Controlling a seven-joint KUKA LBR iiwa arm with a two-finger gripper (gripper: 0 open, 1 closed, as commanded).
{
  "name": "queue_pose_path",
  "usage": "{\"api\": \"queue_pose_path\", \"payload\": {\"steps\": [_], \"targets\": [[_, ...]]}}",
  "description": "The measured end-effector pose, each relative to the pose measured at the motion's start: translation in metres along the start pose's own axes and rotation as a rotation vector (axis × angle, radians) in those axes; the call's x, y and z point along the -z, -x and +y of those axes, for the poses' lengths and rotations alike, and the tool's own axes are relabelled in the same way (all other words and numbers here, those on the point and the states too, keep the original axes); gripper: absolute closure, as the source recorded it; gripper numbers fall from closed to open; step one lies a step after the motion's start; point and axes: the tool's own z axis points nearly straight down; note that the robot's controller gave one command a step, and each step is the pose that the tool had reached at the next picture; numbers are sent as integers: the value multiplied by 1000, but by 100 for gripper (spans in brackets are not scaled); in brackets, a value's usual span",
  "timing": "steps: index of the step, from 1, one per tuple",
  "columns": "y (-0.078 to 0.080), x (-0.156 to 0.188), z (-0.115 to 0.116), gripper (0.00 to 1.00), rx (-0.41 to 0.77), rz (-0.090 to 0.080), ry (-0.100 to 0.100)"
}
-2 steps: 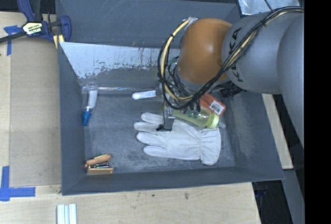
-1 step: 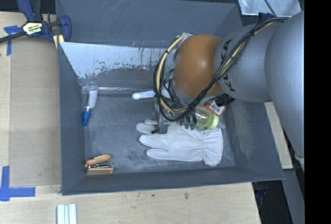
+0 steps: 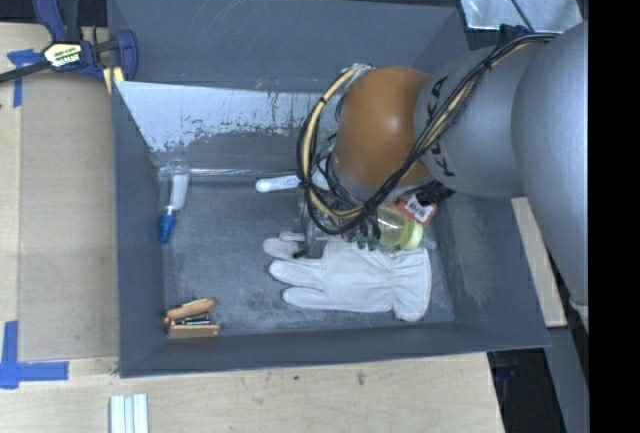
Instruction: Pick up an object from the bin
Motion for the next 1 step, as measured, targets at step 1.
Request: {"api": "queue_pose_path", "payload": {"steps": [1], "targets": [[9,145,25,100,29,-3,0]]}}
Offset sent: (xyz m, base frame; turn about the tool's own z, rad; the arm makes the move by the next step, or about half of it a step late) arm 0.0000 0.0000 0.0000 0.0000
